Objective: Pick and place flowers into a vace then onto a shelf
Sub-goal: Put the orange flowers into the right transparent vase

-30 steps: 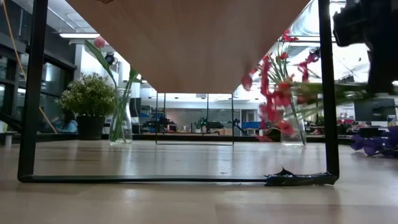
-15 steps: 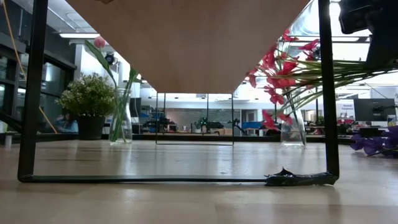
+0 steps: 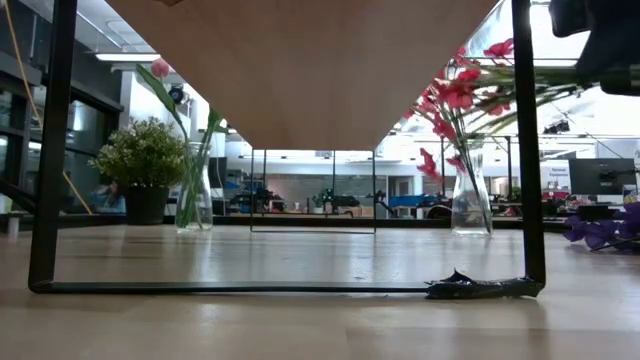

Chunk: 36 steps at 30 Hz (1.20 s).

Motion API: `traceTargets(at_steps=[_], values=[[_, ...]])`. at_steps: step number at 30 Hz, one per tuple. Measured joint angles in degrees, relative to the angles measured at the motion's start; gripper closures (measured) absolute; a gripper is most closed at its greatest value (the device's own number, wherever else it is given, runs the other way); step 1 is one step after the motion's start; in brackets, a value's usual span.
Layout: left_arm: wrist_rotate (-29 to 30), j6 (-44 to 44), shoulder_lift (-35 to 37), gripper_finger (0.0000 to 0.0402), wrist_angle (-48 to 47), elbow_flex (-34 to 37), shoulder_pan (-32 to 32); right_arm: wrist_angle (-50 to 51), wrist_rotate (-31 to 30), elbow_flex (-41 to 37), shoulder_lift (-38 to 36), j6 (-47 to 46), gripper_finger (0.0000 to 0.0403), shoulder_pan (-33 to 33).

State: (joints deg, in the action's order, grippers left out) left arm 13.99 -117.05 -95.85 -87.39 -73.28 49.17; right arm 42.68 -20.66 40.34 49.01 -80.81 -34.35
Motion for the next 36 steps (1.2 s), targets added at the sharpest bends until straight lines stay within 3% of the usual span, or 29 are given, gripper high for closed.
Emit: traceTargets(at_steps=[11,20,28,36], values=[[1.68,0.00,0.00,0.0316,-0.16,-0.01,0.00,-1.51,-2.11,0.00,-4.68,0.90,0.0403,0.00],[1.72,0.00,0.00,0.0316,-0.94,-0.01,0.00,-16.21,-3.06,0.00,-7.32,6.31,0.0403,-0.02],[1.81,0.00,0.00,0.0316,-1.57,0.01,-0.01,-30.61,-8.89,0.02,-10.15,17.32,0.0403,-0.02],[1.79,-0.01,0.00,0.0316,-1.51,0.01,0.00,-43.63,-17.02,0.04,-13.52,36.59,0.0403,-0.02]])
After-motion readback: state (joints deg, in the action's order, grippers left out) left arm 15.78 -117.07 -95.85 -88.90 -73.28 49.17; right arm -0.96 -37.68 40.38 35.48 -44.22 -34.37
